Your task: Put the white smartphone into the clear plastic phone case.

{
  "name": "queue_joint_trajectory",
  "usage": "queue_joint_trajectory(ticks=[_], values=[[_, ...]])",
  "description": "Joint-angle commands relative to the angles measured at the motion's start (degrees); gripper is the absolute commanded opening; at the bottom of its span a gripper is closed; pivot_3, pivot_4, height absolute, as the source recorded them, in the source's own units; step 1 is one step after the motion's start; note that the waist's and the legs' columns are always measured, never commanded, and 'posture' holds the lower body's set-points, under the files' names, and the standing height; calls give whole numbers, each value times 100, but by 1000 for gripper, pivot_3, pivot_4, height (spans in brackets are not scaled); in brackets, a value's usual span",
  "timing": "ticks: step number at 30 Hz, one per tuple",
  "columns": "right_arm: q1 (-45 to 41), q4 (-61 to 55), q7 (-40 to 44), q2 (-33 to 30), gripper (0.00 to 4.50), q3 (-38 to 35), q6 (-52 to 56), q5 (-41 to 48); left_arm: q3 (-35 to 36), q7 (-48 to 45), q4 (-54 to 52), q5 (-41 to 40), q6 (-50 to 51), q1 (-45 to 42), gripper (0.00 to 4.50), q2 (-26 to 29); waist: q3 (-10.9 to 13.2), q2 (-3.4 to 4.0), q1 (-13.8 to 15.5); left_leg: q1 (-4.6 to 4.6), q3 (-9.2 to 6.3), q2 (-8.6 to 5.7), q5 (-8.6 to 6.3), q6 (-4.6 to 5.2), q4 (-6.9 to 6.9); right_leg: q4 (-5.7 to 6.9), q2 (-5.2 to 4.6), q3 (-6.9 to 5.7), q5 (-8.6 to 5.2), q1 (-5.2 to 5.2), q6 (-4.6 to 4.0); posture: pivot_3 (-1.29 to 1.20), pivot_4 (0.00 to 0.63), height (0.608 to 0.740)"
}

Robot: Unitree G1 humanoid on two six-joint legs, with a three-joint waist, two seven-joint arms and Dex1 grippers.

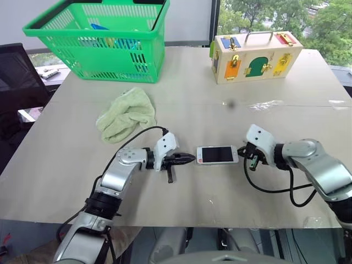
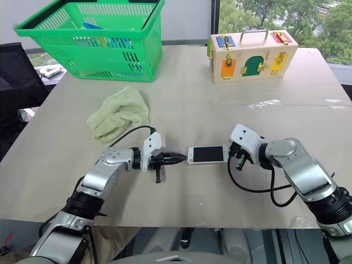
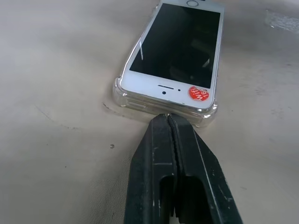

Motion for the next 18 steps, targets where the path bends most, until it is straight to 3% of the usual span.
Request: queue_joint_trajectory(ticks=[1, 4, 6, 8, 12, 18], values=[[-138, -172, 67, 206, 21, 164, -326, 23, -40, 320, -65, 143, 246, -47, 0, -80, 0, 0, -2, 2, -1, 0, 0, -1, 0, 3, 0, 0, 0, 1, 0, 0, 150, 740], [-152, -121, 89, 295, 21, 221, -464, -77, -1, 372, -132, 122, 386, -55, 0, -89, 0, 1, -9, 11, -1, 0, -1, -3, 0, 11, 1, 1, -1, 5, 2, 0, 150, 740], [-89, -136, 106, 376, 21, 280, -601, -134, -635, 766, -256, 1686, -595, -216, 0, 531, -1, -5, -12, 21, -1, 0, -3, -7, 0, 15, 2, 2, -6, 11, 9, 0, 150, 740], [7, -99, 56, 403, 21, 411, -955, -353, -929, 966, -258, 2380, -1045, -310, 0, 816, -8, -5, -16, 32, 1, 4, -10, -25, -5, 16, 3, 3, -5, 19, 8, 0, 150, 740], [172, 9, -109, 405, 21, 341, -1248, -633, -964, 1050, -148, 2486, -1195, -333, 0, 831, -23, 19, -72, 69, 18, 9, -10, -26, -21, 15, 1, 12, -24, 42, -5, 0, 150, 740], [522, -282, -81, 246, 21, -808, -870, -86, -798, 812, -119, 2036, -1102, -242, 0, 634, -23, 19, -6, 65, 9, 9, -10, -26, -18, 17, 3, 3, -11, 37, 18, 0, 150, 740]])
